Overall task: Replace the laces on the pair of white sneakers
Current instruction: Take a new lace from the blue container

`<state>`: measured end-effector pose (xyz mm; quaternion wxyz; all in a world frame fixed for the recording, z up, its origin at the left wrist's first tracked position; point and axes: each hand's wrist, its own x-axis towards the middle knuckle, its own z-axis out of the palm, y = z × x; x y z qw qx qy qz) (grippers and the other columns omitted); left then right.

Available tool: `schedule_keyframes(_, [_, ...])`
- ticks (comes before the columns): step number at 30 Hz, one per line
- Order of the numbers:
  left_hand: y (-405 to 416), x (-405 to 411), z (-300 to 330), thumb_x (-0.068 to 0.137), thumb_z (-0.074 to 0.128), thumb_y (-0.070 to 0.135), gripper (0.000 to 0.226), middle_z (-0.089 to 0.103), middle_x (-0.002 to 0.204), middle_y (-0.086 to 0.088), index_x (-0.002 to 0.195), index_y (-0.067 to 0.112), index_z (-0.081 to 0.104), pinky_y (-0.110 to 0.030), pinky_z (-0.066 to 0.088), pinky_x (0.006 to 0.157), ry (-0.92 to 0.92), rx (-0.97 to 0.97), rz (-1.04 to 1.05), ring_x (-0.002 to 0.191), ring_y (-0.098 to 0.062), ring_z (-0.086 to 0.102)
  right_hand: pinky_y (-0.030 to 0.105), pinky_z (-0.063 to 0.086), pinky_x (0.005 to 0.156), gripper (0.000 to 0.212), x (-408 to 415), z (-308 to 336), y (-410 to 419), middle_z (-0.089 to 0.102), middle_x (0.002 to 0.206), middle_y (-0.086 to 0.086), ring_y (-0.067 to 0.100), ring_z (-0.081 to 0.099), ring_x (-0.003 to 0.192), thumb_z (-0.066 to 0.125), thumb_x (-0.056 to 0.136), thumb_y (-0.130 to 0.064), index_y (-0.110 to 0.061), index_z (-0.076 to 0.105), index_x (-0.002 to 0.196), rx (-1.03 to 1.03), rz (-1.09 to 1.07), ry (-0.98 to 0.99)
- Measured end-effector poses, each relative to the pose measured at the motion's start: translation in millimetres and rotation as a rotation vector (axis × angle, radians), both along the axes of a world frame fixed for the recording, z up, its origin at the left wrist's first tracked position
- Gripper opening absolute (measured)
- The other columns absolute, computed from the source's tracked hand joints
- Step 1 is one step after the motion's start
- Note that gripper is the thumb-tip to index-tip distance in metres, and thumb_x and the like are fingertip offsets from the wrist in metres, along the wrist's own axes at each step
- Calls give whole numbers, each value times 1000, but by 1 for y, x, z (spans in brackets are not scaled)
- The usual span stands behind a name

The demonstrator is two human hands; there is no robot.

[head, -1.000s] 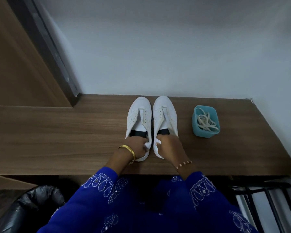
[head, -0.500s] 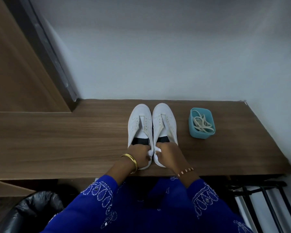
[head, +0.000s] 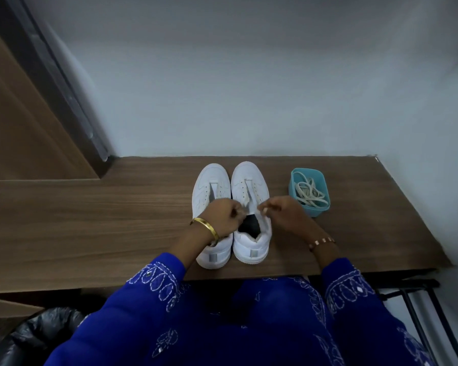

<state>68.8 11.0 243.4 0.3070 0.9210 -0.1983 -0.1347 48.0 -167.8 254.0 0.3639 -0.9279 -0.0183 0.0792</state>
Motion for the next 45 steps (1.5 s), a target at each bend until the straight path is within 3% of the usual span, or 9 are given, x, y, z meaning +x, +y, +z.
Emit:
schedule_keyframes(8, [-85, 14, 8, 93, 46, 14, 25, 62, 101, -21, 100, -3, 62, -32, 40, 82, -147, -13, -143, 96, -32, 57, 19, 39, 72, 22, 29, -10, -76, 65, 109, 22, 32, 60, 98, 51, 88, 1, 6, 66, 104, -168, -411, -192])
schedule_keyframes(15, [-135, 26, -9, 88, 49, 12, 39, 54, 126, -19, 126, 4, 48, -40, 40, 99, -112, 198, -255, 115, -33, 51, 33, 47, 73, 24, 43, -30, -104, 67, 99, 16, 32, 62, 91, 59, 86, -21, -3, 66, 101, -674, -205, -65])
schedule_keyframes(21, [-139, 24, -21, 93, 45, 16, 51, 44, 137, -18, 141, 10, 30, -43, 29, 108, -24, 306, -304, 125, -35, 43, 33, 48, 75, 23, 40, -34, -105, 67, 98, 15, 28, 62, 90, 52, 92, -18, -3, 65, 102, -735, -212, -108])
schedule_keyframes(28, [-141, 33, -9, 84, 55, 11, 73, 51, 132, -19, 146, 9, 16, -42, 44, 99, 90, 3, -159, 118, -34, 52, 27, 43, 64, 15, 42, 21, -89, 63, 77, 15, 17, 57, 66, 56, 88, -8, 3, 65, 84, -58, -413, -242])
schedule_keyframes(32, [-144, 40, 12, 82, 59, 10, 75, 55, 127, -16, 146, 11, 19, -36, 44, 95, 112, -179, -131, 114, -31, 54, 11, 36, 40, 18, 34, 80, -67, 55, 51, -1, 0, 47, 36, 50, 87, 2, -5, 61, 74, 354, -437, -268])
schedule_keyframes(36, [-149, 37, 28, 80, 63, 18, 49, 59, 120, -15, 126, 7, 51, -39, 46, 94, 157, -469, -33, 109, -28, 56, 19, 40, 41, 17, 25, 122, -59, 55, 57, 5, 13, 46, 45, 49, 92, -9, -13, 60, 79, 467, -399, -296])
schedule_keyframes(39, [-149, 31, 42, 90, 56, 14, 23, 64, 107, -17, 109, 2, 63, -23, 47, 77, 153, -531, -13, 94, -23, 59, 22, 41, 45, 20, 21, 138, -58, 55, 60, 5, 10, 48, 46, 47, 93, -9, -16, 59, 78, 546, -436, -346])
schedule_keyframes(41, [-149, 30, 44, 93, 52, 18, 25, 64, 95, -15, 102, 0, 65, -16, 44, 63, 145, -510, -23, 83, -20, 57, 22, 41, 45, 24, 17, 149, -59, 55, 61, 6, 11, 50, 49, 43, 94, -5, -16, 56, 77, 663, -472, -412])
schedule_keyframes(45, [-141, 27, 44, 98, 42, 16, 30, 63, 87, -6, 91, -1, 67, -14, 44, 71, 186, -577, 10, 80, -13, 59, 21, 45, 45, 23, 13, 162, -67, 56, 63, 7, 12, 54, 51, 42, 95, -4, -15, 55, 79, 832, -548, -559])
